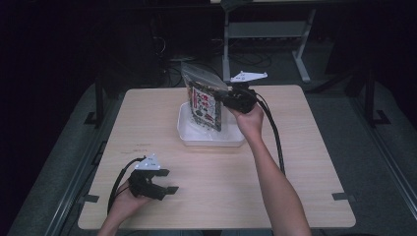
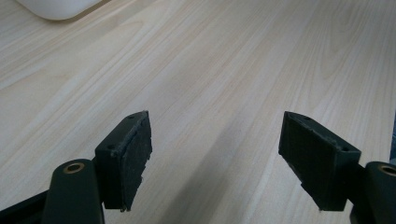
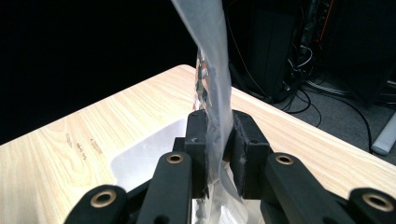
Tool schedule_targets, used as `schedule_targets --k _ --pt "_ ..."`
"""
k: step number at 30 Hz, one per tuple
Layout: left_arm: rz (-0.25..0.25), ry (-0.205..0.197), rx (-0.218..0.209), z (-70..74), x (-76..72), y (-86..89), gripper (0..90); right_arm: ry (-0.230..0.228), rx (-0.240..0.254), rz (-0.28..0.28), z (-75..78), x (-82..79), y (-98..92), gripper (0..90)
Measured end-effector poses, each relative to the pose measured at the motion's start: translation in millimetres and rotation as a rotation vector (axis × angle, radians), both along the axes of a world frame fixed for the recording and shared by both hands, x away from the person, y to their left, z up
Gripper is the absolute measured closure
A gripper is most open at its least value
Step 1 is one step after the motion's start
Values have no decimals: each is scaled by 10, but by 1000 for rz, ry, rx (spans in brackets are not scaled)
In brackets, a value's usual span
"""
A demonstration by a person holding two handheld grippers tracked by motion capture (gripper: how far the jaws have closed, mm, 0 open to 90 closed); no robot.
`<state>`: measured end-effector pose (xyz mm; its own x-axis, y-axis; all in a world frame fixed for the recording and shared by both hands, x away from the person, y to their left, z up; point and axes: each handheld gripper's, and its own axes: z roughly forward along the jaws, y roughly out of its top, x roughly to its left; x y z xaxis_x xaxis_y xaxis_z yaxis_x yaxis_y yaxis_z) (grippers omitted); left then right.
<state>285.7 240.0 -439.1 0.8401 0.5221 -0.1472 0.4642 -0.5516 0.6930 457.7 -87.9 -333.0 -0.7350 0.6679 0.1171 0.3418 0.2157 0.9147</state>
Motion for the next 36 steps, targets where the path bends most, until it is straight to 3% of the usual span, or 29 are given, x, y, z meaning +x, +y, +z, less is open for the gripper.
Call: schedule_targets --k 21,29,36 --pt "-18 10 -7 -9 11 -23 247 8 11 -5 -44 3 -61 762" --pt "-19 5 -1 -3 9 -21 247 11 -6 -10 -6 -7 -110 600" --pt "-20 1 2 7 1 -34 247 51 -1 16 11 -43 -171 470"
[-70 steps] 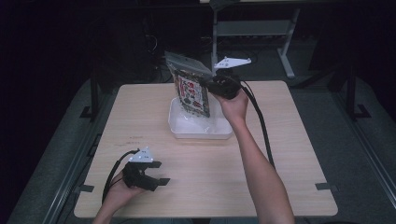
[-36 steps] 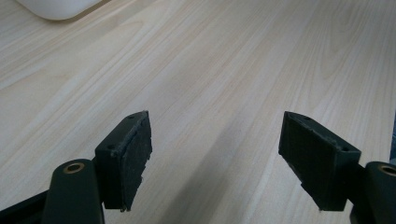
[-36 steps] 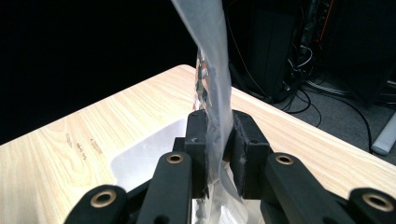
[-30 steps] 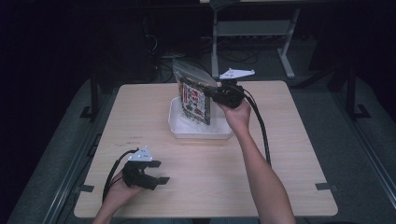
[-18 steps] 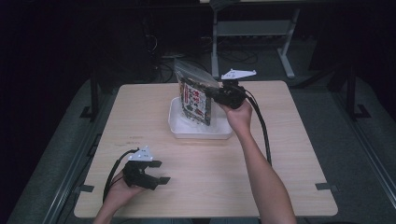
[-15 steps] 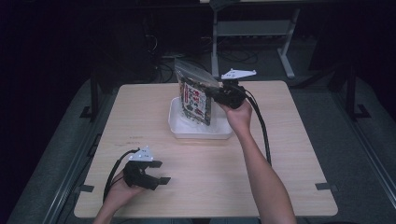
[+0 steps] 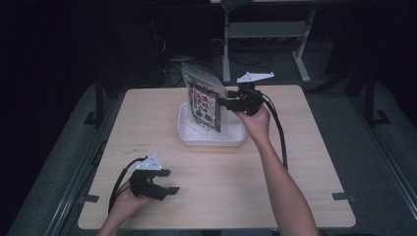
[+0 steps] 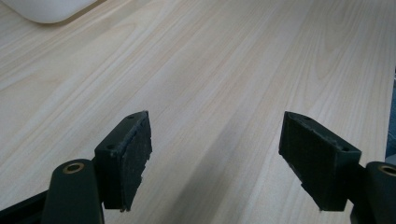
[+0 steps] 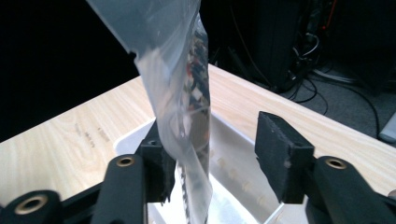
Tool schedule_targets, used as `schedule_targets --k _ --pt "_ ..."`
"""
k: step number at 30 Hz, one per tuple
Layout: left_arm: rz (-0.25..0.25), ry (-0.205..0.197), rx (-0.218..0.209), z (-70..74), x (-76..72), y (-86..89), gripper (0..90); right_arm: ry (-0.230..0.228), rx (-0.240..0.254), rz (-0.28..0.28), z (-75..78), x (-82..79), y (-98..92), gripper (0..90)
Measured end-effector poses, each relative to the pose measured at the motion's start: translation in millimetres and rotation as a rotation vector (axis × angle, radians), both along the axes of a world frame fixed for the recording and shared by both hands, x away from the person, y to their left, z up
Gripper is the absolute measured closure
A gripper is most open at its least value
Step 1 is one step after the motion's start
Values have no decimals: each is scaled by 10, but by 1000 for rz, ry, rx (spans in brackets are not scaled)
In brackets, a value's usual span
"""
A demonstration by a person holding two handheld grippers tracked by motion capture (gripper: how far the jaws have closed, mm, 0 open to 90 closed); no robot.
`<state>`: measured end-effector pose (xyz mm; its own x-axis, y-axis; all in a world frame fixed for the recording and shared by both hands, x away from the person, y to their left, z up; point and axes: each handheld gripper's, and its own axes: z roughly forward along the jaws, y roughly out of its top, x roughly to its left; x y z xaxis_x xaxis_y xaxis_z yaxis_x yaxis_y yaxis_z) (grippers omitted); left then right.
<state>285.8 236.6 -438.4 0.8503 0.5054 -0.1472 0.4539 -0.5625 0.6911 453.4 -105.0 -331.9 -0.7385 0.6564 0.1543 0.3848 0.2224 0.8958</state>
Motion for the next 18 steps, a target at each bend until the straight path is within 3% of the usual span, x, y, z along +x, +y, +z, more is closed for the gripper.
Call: schedule_targets --k 18 --pt "-3 0 4 -3 0 -20 246 16 -2 38 -56 -230 -180 425"
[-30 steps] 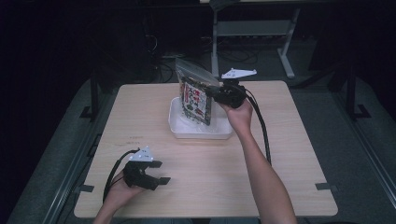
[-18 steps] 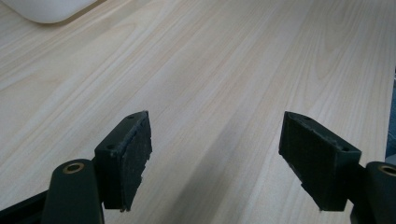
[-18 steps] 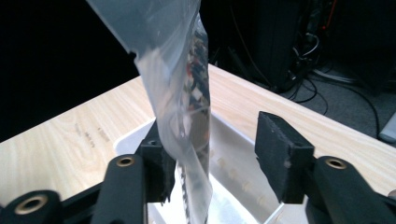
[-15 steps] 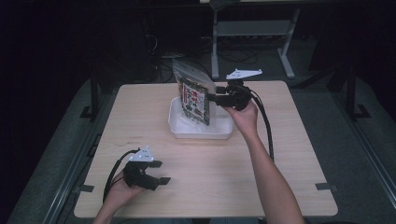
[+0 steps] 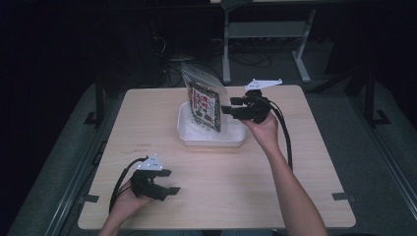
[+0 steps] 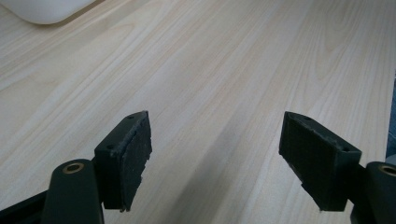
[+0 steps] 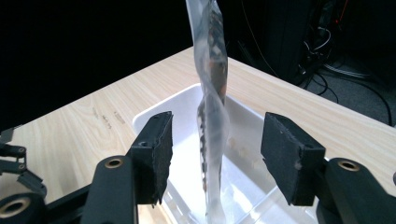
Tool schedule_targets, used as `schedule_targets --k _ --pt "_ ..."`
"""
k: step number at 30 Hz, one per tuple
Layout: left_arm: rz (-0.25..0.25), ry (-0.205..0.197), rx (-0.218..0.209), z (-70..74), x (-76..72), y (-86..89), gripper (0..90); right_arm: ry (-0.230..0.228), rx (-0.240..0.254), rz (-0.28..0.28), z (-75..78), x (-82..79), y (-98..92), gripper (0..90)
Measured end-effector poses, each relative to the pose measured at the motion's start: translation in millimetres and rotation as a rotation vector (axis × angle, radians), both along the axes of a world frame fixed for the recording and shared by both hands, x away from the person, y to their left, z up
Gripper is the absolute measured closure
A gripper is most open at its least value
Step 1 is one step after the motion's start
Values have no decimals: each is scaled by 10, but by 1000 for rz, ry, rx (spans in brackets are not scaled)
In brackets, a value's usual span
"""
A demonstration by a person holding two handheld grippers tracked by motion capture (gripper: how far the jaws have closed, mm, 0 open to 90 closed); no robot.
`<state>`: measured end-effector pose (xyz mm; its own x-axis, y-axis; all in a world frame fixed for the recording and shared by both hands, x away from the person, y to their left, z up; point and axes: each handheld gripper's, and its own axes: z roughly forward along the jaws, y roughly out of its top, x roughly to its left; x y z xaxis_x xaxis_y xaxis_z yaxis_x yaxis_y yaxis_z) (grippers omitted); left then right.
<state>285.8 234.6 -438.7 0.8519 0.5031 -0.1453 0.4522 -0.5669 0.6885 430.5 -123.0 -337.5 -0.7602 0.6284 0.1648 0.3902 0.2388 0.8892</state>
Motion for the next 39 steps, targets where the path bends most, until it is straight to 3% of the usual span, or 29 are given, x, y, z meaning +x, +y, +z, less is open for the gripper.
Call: schedule_targets --k 3,21,39 --pt "1 -1 0 -1 -1 -2 245 24 -7 13 -3 -26 -36 411" --pt "-1 0 4 -1 -5 -24 246 48 10 40 -76 -285 -221 383" --pt "8 0 6 -11 -13 -6 244 93 21 25 -252 -553 -509 363"
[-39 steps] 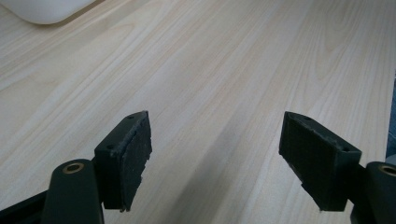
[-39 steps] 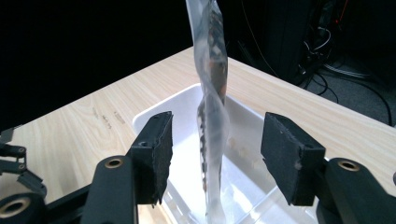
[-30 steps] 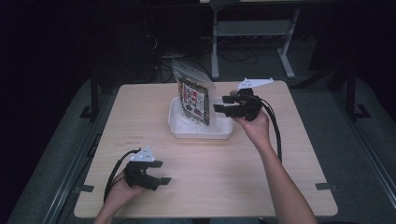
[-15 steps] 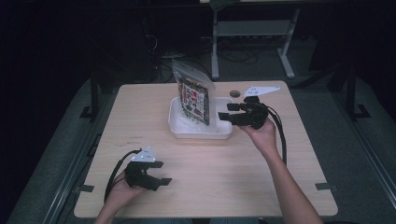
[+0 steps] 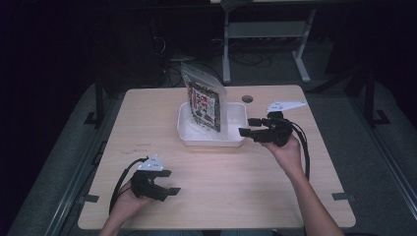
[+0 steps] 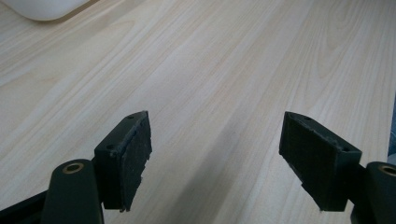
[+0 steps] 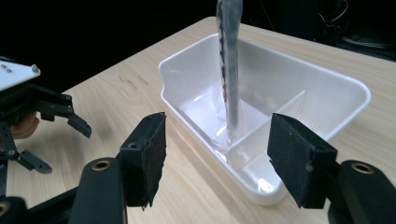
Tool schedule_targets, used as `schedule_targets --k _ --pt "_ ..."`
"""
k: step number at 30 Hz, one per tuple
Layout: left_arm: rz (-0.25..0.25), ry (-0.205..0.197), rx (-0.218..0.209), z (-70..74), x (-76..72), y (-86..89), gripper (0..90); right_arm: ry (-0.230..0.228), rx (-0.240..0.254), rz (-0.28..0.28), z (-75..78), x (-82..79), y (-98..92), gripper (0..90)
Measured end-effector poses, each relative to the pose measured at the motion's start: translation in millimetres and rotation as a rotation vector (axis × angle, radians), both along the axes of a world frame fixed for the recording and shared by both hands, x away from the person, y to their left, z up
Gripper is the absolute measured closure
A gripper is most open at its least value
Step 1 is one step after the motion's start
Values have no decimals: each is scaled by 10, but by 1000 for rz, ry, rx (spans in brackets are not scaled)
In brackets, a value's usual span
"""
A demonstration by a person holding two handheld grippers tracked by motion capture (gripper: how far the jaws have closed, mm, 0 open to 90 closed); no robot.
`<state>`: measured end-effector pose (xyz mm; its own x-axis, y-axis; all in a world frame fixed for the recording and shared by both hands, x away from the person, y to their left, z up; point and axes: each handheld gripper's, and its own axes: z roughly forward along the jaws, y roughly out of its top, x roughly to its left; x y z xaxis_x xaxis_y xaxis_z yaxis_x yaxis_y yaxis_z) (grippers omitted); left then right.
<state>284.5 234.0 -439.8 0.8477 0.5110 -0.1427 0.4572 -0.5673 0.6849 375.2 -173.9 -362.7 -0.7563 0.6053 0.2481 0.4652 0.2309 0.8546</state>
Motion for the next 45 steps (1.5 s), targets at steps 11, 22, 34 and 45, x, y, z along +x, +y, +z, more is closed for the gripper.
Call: schedule_targets --k 11,22,34,45 --pt "1 -2 3 -1 -10 12 244 32 0 -7 -107 -149 -172 346" --pt "-1 -4 3 1 -19 7 243 53 0 -23 -197 -278 -328 333" --pt "4 -2 5 -4 -18 11 241 98 -10 -31 -348 -424 -479 313" --pt "1 -3 7 -4 -20 2 241 118 0 -36 -450 -584 -596 309"
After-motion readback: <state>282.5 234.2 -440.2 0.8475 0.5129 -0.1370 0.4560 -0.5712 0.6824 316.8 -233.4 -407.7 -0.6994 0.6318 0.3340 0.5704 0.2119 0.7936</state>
